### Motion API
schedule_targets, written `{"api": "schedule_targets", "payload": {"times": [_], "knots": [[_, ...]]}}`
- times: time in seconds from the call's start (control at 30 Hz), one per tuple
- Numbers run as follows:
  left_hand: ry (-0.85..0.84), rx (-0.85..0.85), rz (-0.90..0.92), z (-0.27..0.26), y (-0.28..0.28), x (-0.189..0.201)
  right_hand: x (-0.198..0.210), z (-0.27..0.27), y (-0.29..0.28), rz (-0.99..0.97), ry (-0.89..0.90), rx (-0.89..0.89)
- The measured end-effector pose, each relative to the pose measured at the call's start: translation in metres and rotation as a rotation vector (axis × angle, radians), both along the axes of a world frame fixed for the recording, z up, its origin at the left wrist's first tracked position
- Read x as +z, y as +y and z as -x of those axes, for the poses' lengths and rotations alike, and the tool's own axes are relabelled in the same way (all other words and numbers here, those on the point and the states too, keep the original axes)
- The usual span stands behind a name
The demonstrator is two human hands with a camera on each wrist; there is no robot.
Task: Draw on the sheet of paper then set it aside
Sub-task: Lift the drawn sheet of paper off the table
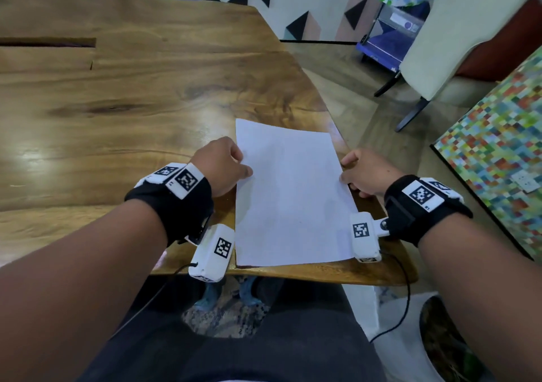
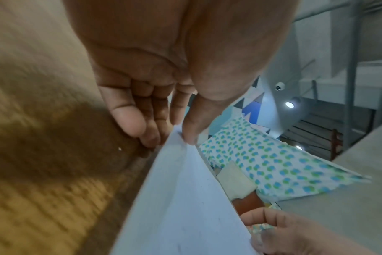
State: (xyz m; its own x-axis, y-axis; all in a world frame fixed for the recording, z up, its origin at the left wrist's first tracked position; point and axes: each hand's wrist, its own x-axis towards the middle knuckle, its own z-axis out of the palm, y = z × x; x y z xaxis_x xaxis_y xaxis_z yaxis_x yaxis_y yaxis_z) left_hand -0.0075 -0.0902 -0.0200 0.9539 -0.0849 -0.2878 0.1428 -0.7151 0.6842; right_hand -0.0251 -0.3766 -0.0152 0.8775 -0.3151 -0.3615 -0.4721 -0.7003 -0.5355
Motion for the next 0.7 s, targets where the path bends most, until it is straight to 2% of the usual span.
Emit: {"api": "schedule_targets", "payload": {"times": [0.07,0.2,0.27,0.57,0.7], "knots": [[0.038,0.055,0.078,-0.001,-0.001,-0.002,0.000,0.001,0.000,-0.044,-0.020,-0.014],[0.181,0.235,0.434,-0.002,-0.003,0.000,-0.001,0.002,0.001,-0.087,-0.045,-0.044],[0.233,0.268,0.530,-0.003,-0.002,0.001,-0.001,0.002,0.001,-0.086,-0.045,-0.046],[0.148,0.228,0.448,-0.009,-0.003,0.003,-0.001,0.000,0.004,-0.020,-0.072,-0.022],[0.093,0.246,0.536,-0.013,-0.007,0.010,0.012,0.001,0.003,-0.164,-0.187,-0.084]]}}
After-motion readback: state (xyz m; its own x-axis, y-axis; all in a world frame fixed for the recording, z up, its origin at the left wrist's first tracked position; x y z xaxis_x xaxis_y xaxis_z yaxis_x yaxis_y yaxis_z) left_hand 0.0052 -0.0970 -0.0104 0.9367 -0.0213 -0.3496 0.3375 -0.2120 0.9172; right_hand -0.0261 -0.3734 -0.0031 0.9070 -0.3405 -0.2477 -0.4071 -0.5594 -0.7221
